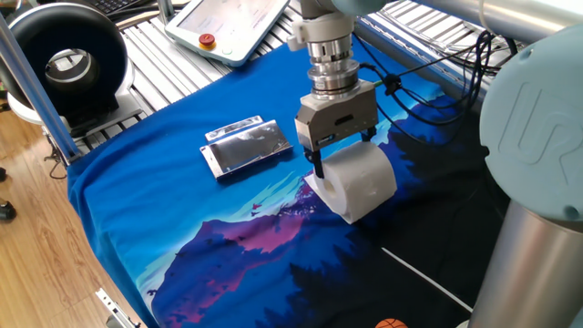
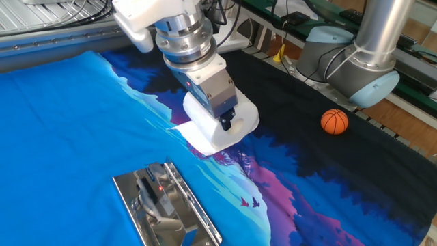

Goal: Put the toilet paper on its holder

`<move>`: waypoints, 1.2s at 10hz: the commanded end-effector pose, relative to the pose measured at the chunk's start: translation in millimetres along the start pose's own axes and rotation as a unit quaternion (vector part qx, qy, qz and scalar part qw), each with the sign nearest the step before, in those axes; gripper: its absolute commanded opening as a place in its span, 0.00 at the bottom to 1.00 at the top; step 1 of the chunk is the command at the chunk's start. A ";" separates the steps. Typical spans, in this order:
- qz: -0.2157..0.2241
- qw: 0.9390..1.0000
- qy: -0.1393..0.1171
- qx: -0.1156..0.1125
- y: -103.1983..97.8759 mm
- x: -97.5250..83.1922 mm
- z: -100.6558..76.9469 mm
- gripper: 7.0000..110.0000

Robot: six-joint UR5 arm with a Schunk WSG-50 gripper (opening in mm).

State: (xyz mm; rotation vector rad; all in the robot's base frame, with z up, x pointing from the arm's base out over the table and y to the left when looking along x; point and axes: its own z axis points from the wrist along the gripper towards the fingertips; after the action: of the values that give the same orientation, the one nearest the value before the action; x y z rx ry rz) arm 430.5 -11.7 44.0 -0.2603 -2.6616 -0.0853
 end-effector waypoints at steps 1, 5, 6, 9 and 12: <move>-0.002 1.000 -0.001 -0.010 4.7 -2.4 2.6 0.79; 0.008 1.000 -0.008 -0.004 4.0 -12.6 10.7 0.79; 0.006 1.000 -0.006 -0.003 5.1 -12.2 9.0 0.79; 0.007 1.000 0.000 -0.001 8.1 -9.6 9.9 1.00; 0.009 1.000 0.000 -0.005 4.9 -4.3 -0.1 0.79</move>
State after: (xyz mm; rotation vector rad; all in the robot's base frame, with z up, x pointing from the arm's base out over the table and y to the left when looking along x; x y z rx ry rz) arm 434.9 -8.6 34.1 -0.2716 -2.6632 -0.0741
